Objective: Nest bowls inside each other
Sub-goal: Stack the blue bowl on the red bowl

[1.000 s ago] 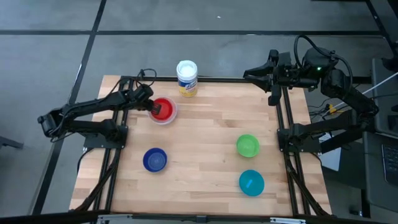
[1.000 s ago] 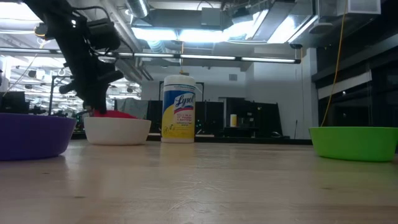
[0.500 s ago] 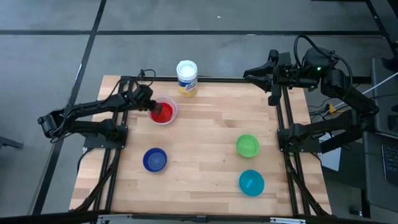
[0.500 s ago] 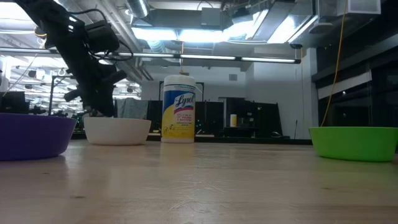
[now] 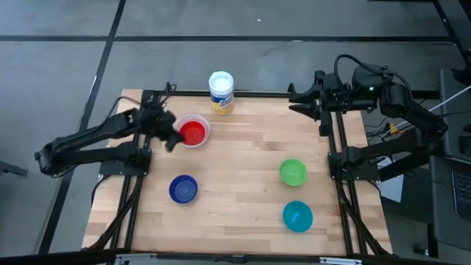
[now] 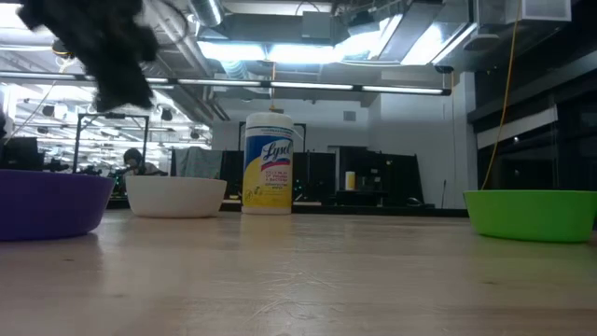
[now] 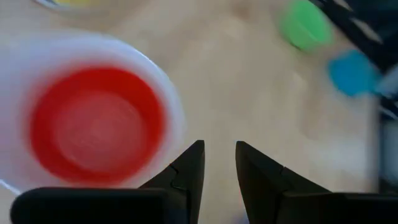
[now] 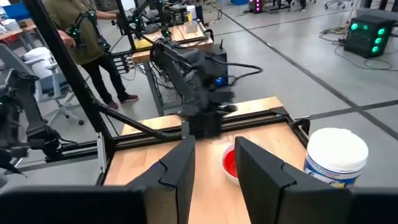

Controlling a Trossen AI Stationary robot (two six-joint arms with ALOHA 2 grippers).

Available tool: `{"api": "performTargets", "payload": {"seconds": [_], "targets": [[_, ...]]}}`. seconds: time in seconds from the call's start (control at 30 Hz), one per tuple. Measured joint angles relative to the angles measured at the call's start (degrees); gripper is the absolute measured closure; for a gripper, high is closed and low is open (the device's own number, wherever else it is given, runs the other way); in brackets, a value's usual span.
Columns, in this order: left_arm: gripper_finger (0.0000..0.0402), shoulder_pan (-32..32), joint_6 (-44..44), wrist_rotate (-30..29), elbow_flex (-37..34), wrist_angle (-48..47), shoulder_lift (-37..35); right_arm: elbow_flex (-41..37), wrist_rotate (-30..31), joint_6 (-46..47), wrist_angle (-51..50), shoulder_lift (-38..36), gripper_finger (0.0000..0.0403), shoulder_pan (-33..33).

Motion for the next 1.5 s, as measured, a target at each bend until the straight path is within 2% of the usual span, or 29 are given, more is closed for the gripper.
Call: {"api": "performTargets", "payload": {"seconds": [0.07, 0.13, 0.27, 0.37, 0.47, 0.67, 0.87, 1.07, 1.23, 1.5], "targets": [[0.0314, -5.64, -3.36, -1.34, 1.88, -5.66, -3.26, 0.0, 1.6, -0.01, 0.0, 0.02, 0.0287, 1.01], [0.0315, -11.87, -6.52, -6.13, 4.05, -12.31, -5.02, 0.0, 2.54, -0.02, 0.0, 0.02, 0.0287, 1.68], [0.0323, -24.05, -10.64, -14.98, 8.27, -21.25, -3.87, 0.0, 2.85, -0.02, 0.02, -0.04, 0.0287, 2.26], [0.0327, -31.62, -11.35, -17.92, 8.95, -23.07, 0.94, 0.0, 3.02, -0.02, 0.04, -0.17, 0.0287, 2.32], [0.0325, -38.01, -9.45, -18.18, 8.95, -22.67, 8.25, 0.0, 3.76, -0.02, 0.04, -0.17, 0.0287, 2.32], [0.0317, -47.47, -8.47, -23.57, 8.95, -16.27, 19.63, 0.0, 5.54, 0.02, 0.07, -0.6, 0.0287, 2.32], [0.0311, -51.45, -12.07, -30.13, 8.95, -10.6, 24.83, 0.0, 5.98, -0.02, 0.07, -0.92, 0.0287, 2.32], [0.0313, -51.61, -12.37, -29.52, 8.95, -6.61, 28.92, 0.0, 5.94, -0.46, 0.12, -1.1, 0.0287, 2.32], [0.0313, -51.59, -11.54, -31.25, 8.91, -4.84, 31.6, 0.0, 5.68, -0.96, 0.33, -1.4, 0.0287, 2.32], [0.0313, -50.98, -13.18, -29.94, 5.03, 0.36, 33.45, 0.0, 5.48, -1.14, 0.5, -1.93, 0.0287, 2.79]]}}
